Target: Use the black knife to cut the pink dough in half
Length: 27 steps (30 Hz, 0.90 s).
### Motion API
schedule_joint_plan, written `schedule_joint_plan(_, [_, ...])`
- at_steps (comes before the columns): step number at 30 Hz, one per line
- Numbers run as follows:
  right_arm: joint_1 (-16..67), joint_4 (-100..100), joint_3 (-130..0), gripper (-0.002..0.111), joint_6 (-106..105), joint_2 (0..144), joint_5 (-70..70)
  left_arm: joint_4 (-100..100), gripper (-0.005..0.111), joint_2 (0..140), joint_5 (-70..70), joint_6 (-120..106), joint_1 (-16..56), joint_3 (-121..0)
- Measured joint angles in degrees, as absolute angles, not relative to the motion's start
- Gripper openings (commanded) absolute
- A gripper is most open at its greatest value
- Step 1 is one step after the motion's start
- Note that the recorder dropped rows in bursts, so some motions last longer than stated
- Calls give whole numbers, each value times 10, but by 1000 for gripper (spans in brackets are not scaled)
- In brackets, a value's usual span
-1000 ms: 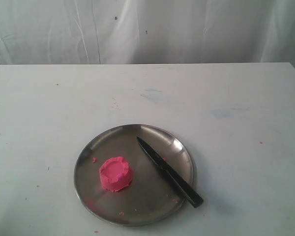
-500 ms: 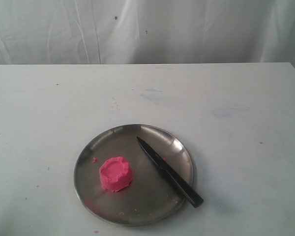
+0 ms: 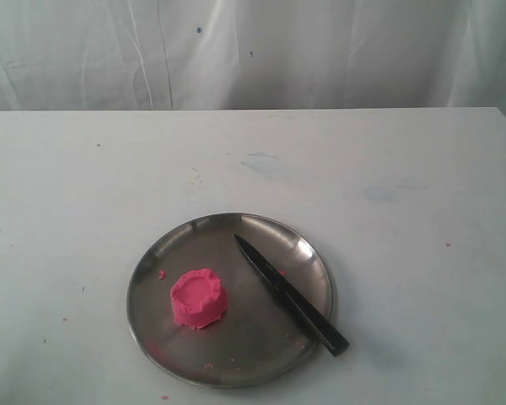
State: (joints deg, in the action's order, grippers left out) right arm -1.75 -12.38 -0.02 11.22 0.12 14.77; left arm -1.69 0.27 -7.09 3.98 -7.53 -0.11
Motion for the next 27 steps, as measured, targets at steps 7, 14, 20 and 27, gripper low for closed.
schedule_joint_plan(7, [-18,-114,0,0,219,0,333,-17,0,3,-71,40,-75,-1])
schedule_joint_plan(14, [-18,-43,-69,0,182,-1,428,-17,0,3,-71,40,-75,-1])
schedule_joint_plan(20, [-18,0,-182,0,137,9,455,-17,0,3,-71,40,-75,-1])
schedule_joint_plan(27, [-18,0,-358,0,132,127,519,-17,0,3,-71,40,-75,-1])
